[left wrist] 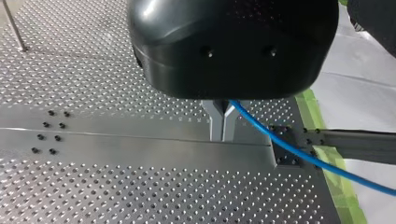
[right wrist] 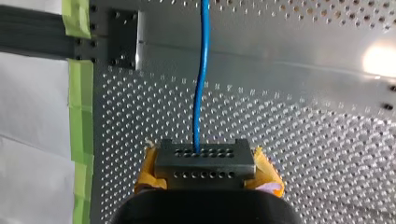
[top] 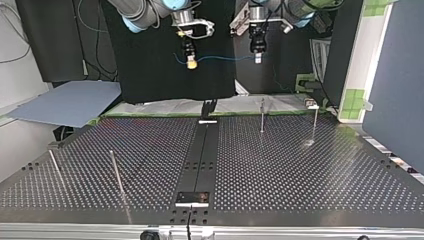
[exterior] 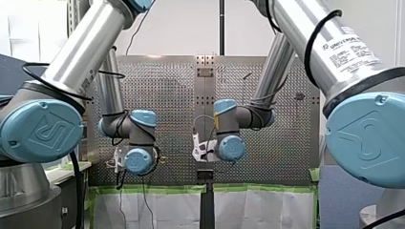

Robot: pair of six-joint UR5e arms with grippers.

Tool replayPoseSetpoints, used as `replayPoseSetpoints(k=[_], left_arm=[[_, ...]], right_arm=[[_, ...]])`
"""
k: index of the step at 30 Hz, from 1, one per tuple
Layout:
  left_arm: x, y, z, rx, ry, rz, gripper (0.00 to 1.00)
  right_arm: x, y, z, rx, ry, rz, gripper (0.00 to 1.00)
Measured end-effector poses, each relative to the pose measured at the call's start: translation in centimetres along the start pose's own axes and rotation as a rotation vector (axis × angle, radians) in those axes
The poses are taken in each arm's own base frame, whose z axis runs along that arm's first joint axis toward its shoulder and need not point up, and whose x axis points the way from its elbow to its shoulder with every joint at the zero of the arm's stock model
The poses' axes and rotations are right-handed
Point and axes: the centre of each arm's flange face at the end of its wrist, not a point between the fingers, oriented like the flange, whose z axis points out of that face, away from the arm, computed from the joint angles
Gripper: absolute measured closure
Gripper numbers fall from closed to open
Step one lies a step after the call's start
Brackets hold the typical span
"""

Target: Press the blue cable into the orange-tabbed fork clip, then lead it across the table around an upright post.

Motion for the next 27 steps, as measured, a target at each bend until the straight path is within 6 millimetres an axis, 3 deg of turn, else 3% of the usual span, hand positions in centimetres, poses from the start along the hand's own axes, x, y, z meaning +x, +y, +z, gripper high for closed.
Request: replayPoseSetpoints(k=[7, 17, 21, 27], left_arm=[[-0.8, 1.5, -1.3, 0.025, 0.019, -0.044, 1.00], [-2.1, 3.3, -3.8, 0.035, 0.027, -0.135, 1.00], [-3.6, 3.2, -3.0, 0.030, -0.016, -0.198, 1.00], [-5.9, 2.3, -0.5, 0.029, -0.102, -0.300, 1.00]], right_arm=[[2.8, 0.4, -0.1, -0.004, 0.031, 0.073, 1.00], [9.2, 1.0, 1.0, 0.047, 0.135, 0.177, 1.00], [10.2, 1.2, 1.9, 0.051, 0.156, 0.186, 1.00], [9.7, 0.6, 4.0, 0.071, 0.167, 0.189, 1.00]])
